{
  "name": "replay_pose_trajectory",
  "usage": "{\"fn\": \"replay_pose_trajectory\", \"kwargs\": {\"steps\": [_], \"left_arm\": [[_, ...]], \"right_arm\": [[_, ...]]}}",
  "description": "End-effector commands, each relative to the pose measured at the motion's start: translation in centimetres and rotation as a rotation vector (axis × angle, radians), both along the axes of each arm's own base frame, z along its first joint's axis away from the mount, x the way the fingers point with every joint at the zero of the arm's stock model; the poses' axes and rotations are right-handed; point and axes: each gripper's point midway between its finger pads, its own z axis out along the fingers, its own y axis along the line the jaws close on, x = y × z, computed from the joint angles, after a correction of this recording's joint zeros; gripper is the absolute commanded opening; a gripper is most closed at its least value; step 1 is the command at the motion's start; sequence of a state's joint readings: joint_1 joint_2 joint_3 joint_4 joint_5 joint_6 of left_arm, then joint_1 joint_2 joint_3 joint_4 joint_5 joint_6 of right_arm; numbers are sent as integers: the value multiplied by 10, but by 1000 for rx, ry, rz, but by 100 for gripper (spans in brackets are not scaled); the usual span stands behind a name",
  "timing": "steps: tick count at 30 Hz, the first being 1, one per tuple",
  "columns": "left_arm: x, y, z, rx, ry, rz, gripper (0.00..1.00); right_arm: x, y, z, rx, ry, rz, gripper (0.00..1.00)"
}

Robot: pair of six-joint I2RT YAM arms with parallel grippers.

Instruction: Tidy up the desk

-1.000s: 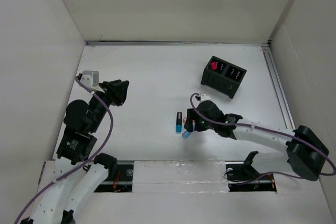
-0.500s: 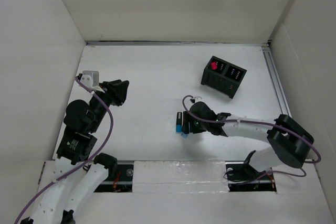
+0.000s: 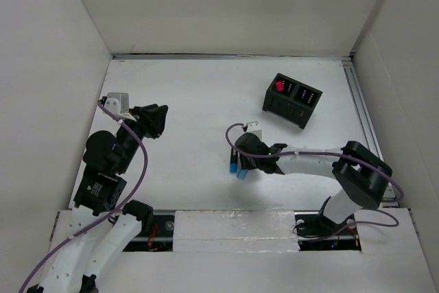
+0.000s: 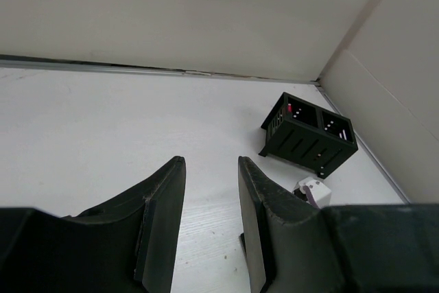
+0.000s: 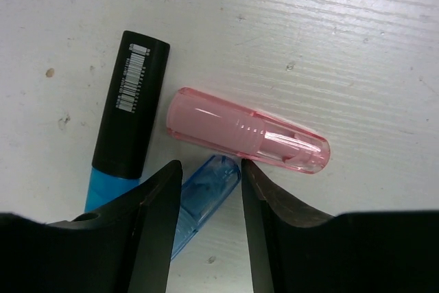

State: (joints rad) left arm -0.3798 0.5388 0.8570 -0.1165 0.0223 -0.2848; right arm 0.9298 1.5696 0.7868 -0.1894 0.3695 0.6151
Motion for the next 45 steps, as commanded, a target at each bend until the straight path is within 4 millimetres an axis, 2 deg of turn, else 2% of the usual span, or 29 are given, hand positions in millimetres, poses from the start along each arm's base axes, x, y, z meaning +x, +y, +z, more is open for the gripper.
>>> {"fn": "replay_pose_trajectory", "kwargs": {"steps": [1,6,9,11,17,19,20,23,26,27,31,33,37,42,45], "left_arm": [[0,0,10,-6,-41,1,33],[0,0,10,-4,-40,0,33],[-1,1,11,-5,-45,0,33],[-2,1,13,-9,-50,0,33],[-3,0,13,-9,-52,-8,33],[-3,-1,13,-8,-50,-11,33],[-3,-1,13,-10,-51,-13,33],[-3,-1,13,-9,-53,-11,33],[-3,-1,13,-9,-52,-10,33],[-3,0,14,-12,-54,-8,33],[-4,-1,14,-12,-56,-13,33],[-4,-1,14,-10,-55,-11,33],[-4,-1,14,-10,-56,-14,33],[-5,-1,15,-13,-60,-17,33],[-6,-1,16,-15,-64,-20,33]], "right_arm": [[-4,-18,-6,-144,-1,2,46],[-10,-18,-10,-178,34,19,47],[-18,-17,-9,-174,52,40,52],[-24,-19,-9,-161,66,45,58],[-32,-32,-7,-158,75,11,59],[-33,-31,-5,-143,75,14,54],[-35,-29,-5,-133,86,22,47],[-41,-21,-6,-94,120,44,35],[-47,-21,-9,-80,140,49,35],[-50,-26,-11,-91,149,44,38],[-51,-35,-4,-86,122,26,69],[-52,-39,6,-73,107,14,73],[-64,-42,11,-52,142,30,70],[-84,-33,6,18,232,85,51],[-93,-34,2,30,270,93,46]]}}
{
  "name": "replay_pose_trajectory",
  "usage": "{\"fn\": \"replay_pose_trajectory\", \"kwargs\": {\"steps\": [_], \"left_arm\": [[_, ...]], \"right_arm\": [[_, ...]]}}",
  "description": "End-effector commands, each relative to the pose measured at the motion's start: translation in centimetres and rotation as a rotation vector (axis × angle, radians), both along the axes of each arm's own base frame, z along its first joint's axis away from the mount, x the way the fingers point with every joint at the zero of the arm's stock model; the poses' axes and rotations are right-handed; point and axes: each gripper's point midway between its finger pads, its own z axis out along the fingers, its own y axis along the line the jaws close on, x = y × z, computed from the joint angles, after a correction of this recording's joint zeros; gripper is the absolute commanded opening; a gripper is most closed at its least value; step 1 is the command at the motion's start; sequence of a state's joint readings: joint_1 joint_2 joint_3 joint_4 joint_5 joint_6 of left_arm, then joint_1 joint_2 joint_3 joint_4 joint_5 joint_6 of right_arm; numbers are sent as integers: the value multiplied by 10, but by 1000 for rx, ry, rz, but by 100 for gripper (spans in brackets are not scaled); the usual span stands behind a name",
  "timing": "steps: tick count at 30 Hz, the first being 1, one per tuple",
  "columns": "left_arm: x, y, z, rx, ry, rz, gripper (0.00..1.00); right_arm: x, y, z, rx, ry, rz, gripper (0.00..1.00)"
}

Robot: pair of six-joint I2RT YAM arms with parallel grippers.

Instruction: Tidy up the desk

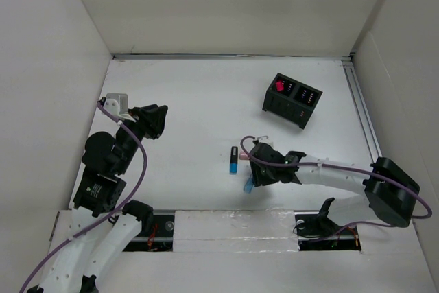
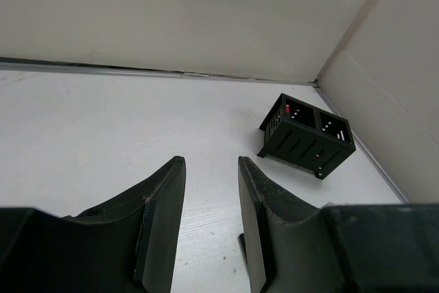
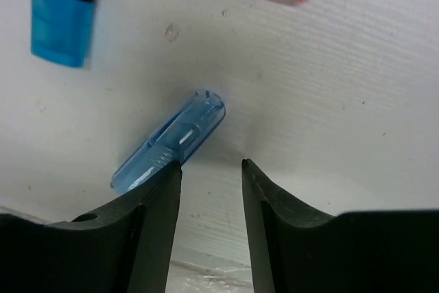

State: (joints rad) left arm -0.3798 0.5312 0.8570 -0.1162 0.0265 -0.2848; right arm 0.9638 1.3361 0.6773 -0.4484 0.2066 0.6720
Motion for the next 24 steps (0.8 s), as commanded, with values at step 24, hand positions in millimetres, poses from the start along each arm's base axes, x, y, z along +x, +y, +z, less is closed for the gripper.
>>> {"fn": "replay_pose_trajectory", "kwargs": {"steps": [24], "left_arm": [[-6,-4,16,-20,-60,-32,32]], "right_arm": [[13,67,12,213,-13,95,64]]}}
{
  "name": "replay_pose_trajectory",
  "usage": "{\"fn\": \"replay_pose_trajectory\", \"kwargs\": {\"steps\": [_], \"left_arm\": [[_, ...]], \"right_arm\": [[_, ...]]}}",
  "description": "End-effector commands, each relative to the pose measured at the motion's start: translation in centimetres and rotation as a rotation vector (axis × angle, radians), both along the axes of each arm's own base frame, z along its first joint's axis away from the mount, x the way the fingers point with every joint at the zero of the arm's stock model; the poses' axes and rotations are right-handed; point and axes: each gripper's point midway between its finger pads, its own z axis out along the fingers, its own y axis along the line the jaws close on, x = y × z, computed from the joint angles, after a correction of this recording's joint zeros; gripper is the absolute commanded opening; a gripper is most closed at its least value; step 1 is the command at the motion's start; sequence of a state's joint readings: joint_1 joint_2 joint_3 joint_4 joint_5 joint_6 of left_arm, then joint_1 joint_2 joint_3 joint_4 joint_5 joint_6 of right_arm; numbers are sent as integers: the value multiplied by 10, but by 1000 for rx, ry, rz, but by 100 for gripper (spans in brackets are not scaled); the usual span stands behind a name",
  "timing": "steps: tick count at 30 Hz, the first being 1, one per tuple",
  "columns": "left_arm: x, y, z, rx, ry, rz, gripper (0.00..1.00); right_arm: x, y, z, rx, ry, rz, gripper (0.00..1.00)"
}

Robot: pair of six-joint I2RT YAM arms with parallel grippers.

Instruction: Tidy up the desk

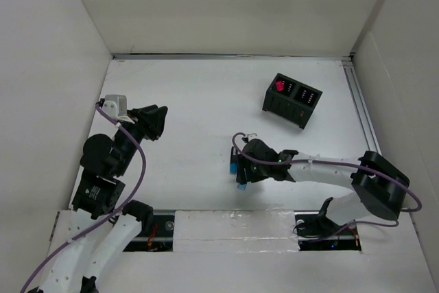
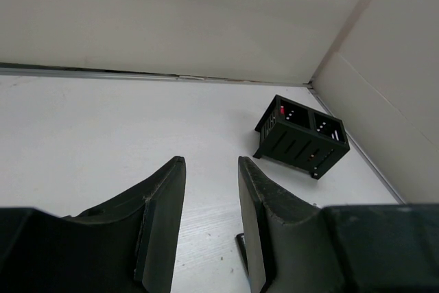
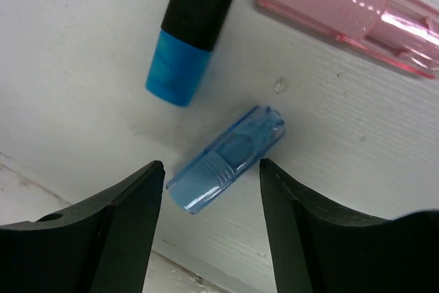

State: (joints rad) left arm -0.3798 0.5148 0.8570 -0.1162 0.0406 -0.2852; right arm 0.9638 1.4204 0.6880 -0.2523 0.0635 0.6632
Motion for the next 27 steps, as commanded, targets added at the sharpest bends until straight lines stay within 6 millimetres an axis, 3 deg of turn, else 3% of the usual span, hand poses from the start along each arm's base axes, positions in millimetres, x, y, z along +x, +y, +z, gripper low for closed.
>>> {"fn": "replay_pose_trajectory", "kwargs": {"steps": [1,5,11,12,16,27], "left_arm": [[-1,-3,11,-14,-42,-17,33],[-2,-3,12,-15,-46,-17,33],[-1,-2,12,-14,-47,-13,32],[-1,-2,12,-14,-47,-13,32],[-1,-2,11,-13,-44,-10,32],[0,-2,11,-11,-43,-10,32]], "right_arm": [[12,17,10,35,-48,7,64],[32,9,2,-85,-111,-16,62],[38,-1,-13,-220,-132,-6,53],[36,-6,-18,-270,-136,-7,48],[33,-11,-23,-316,-144,-10,44],[15,-30,-25,-351,-108,-27,51]]}}
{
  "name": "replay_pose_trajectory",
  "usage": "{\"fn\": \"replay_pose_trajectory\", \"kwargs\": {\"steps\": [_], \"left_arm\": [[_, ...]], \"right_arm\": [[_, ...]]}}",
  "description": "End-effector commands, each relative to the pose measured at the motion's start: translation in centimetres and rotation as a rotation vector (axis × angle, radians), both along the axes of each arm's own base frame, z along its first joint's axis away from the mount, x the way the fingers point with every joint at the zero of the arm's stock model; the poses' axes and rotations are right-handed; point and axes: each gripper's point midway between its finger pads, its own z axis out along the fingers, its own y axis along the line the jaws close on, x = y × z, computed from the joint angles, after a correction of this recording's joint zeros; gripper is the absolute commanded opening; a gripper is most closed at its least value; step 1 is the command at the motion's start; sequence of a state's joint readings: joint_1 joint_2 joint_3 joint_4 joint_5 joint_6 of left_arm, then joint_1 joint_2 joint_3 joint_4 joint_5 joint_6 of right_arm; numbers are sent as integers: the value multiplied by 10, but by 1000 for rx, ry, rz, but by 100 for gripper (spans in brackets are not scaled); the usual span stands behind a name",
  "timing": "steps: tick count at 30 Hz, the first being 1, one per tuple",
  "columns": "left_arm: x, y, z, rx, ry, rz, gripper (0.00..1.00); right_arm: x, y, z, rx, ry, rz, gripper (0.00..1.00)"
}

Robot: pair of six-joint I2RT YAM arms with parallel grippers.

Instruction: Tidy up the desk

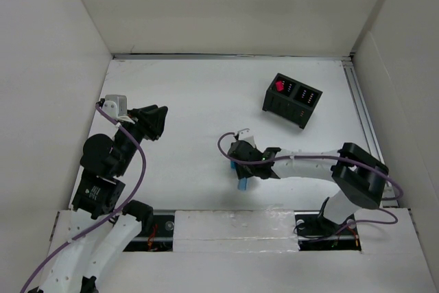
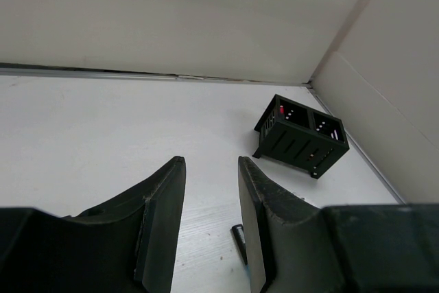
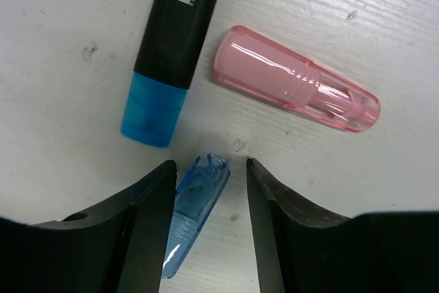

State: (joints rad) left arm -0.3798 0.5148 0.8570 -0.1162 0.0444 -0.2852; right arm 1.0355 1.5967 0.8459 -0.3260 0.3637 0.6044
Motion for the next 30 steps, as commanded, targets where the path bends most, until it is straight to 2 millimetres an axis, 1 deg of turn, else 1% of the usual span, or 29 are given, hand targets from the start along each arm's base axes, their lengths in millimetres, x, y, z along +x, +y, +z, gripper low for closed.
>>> {"fn": "replay_pose_trajectory", "kwargs": {"steps": [1,2,4,5,6,7,8,10,12,13,16,17,18,20,22,23,24,25,27,28,29,30], "left_arm": [[0,-1,11,-12,-44,-6,32],[0,-1,10,-11,-41,-6,32],[1,-2,10,-11,-41,-6,32],[0,-1,10,-11,-41,-6,32],[1,-2,10,-11,-40,-6,32],[1,-2,10,-11,-40,-6,32],[1,-2,10,-11,-40,-6,33],[1,-2,10,-10,-38,-6,32],[0,-1,10,-11,-41,-5,32],[0,-1,11,-12,-43,-5,32],[0,-1,10,-10,-42,-6,32],[0,-1,11,-12,-43,-6,33],[0,-1,11,-12,-43,-6,32],[0,-1,10,-11,-41,-6,32],[0,-1,12,-12,-44,-6,32],[1,-2,10,-11,-41,-8,32],[1,-2,10,-11,-41,-8,32],[2,-3,9,-10,-35,-10,32],[5,-5,6,-6,-25,-16,32],[5,-6,5,-7,-21,-19,32],[6,-7,5,-3,-18,-25,32],[6,-7,4,-3,-17,-25,32]], "right_arm": [[-24,-30,-17,-101,81,-12,51],[-25,-31,-18,-96,83,-11,44],[-26,-24,-18,-68,91,-2,36],[-25,-21,-17,-58,91,2,22],[-25,-16,-16,-39,93,8,17],[-24,-15,-15,-35,93,10,14],[-24,-13,-13,-28,91,10,11],[-21,-7,-4,0,79,11,11],[-20,-7,2,20,65,9,10],[-19,-6,9,39,47,7,9],[-14,-9,21,60,6,-9,6],[-9,-10,32,74,-31,-23,5],[-6,-11,39,75,-51,-28,5],[2,-9,63,108,-107,-40,5],[17,-15,81,116,-168,-73,5],[37,-13,111,171,-246,-91,6],[43,-18,111,169,-249,-114,6],[54,-17,127,200,-284,-129,6],[81,-23,151,225,-355,-153,6],[107,-31,176,267,-411,-201,6],[120,-38,189,264,-446,-212,7],[135,-43,195,265,-470,-236,7]]}}
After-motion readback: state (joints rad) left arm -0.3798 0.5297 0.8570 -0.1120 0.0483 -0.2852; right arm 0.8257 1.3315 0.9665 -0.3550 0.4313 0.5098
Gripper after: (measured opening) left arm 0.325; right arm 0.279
